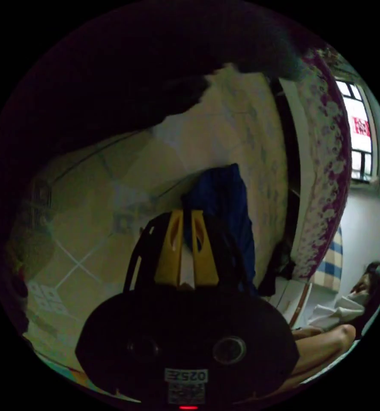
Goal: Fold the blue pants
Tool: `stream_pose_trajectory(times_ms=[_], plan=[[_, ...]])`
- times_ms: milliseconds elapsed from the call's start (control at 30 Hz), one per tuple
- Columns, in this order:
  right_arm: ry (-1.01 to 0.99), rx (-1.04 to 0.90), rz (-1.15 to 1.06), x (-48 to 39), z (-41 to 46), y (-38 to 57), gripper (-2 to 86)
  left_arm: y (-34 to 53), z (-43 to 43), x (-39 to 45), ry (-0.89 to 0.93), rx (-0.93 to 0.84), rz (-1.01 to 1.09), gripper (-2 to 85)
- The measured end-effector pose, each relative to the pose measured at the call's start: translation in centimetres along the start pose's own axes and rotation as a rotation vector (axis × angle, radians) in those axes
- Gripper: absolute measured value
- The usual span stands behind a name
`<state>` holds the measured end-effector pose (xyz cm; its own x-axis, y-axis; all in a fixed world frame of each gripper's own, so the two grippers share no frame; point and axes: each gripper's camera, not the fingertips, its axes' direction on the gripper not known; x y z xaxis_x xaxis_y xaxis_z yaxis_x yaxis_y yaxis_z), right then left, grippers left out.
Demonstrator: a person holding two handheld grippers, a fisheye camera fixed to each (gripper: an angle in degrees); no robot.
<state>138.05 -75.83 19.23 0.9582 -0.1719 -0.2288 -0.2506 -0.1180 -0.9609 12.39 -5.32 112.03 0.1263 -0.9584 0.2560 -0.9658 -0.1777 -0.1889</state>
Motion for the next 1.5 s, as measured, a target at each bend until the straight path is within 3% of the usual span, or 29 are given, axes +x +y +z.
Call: stream_pose_trajectory(times_ms=[300,467,633,800,967,1100,1233,1300,1367,1433,1500], plan=[[-0.394,-0.067,-0.223,-12.5,3.4,-13.6,0.1,-17.3,1.0,22.8,0.127,-0.042,0.529,-1.0],[-0.378,0.003,-0.337,-17.2,2.0,-16.9,0.0,-22.9,0.6,28.5,0.203,0.013,0.663,-1.0],[-0.23,0.034,-0.344,-15.4,1.0,-17.6,0.2,-27.4,3.0,25.0,0.284,0.003,0.596,-1.0],[-0.058,-0.08,-0.198,-7.0,4.7,-17.5,0.7,-33.1,13.9,15.3,0.326,-0.18,0.416,-0.9],[0.034,-0.233,-0.136,0.1,11.0,-16.3,2.2,-36.4,25.4,7.7,0.187,-0.322,0.295,0.2],[-0.154,-0.054,-0.012,2.6,12.5,-14.8,7.7,-39.4,28.7,6.6,0.25,-0.257,0.21,1.3],[-0.047,0.136,0.003,1.5,12.4,-12.7,11.2,-42.4,31.0,8.0,0.078,-0.251,0.227,1.9],[0.137,0.282,-0.195,-3.2,13.8,-9.6,13.0,-43.2,33.2,10.7,0.032,-0.23,0.287,2.5],[0.199,0.294,-0.437,-7.9,17.4,-7.1,15.3,-43.5,35.1,15.1,0.038,-0.216,0.428,3.7],[0.144,0.198,-0.617,-11.7,22.4,-5.5,16.5,-44.0,37.9,21.2,0.034,-0.201,0.634,5.3],[0.028,-0.023,-0.786,-16.0,30.3,-4.7,16.4,-45.8,43.0,29.9,0.019,-0.182,0.915,7.1]])
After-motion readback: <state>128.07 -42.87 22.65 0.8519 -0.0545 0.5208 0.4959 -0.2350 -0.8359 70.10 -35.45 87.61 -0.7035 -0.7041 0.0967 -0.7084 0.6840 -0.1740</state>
